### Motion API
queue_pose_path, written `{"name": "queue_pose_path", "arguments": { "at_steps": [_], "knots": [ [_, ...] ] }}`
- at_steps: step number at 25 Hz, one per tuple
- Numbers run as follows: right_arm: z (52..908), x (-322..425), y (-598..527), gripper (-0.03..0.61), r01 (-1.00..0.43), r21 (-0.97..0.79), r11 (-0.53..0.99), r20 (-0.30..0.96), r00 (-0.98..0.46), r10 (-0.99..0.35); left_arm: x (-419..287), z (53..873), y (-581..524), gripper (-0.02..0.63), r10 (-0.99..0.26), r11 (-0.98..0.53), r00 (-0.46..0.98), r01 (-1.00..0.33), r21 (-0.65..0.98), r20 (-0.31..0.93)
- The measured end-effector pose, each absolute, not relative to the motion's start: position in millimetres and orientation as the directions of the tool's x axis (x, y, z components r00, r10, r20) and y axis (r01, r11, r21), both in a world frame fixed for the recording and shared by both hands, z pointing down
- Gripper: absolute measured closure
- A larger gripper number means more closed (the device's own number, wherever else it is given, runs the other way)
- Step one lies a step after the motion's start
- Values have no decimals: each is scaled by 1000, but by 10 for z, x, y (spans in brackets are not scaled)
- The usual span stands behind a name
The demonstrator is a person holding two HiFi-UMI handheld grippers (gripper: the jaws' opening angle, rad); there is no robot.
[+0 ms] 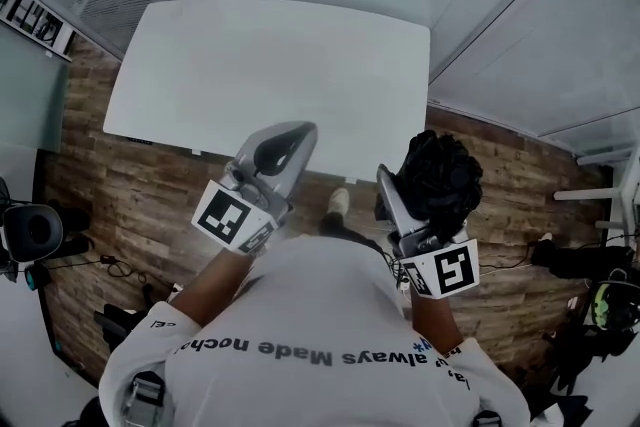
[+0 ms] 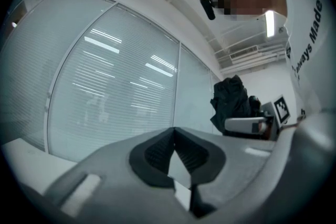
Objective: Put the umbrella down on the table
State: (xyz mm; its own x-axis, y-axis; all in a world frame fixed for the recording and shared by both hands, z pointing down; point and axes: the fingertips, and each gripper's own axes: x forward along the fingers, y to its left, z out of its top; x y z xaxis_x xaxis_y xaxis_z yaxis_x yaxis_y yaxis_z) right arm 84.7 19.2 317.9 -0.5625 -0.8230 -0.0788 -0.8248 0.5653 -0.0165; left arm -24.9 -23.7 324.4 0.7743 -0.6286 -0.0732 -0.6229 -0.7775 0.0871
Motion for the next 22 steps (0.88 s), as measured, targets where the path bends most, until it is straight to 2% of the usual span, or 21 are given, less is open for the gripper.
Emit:
{"name": "queue_pose_path", "arguments": {
  "at_steps": [9, 22],
  "knots": [
    [3285, 1517, -590, 331, -813, -33, 581, -69, -578, -813, 392, 3356, -1010, 611, -648, -760, 760, -643, 92, -48],
    [3329, 1514, -1185, 331, -813, -31, 581, -58, -579, -813, 360, 3427, -1581, 611, -660, -750, 750, -654, 103, -41]
  ]
}}
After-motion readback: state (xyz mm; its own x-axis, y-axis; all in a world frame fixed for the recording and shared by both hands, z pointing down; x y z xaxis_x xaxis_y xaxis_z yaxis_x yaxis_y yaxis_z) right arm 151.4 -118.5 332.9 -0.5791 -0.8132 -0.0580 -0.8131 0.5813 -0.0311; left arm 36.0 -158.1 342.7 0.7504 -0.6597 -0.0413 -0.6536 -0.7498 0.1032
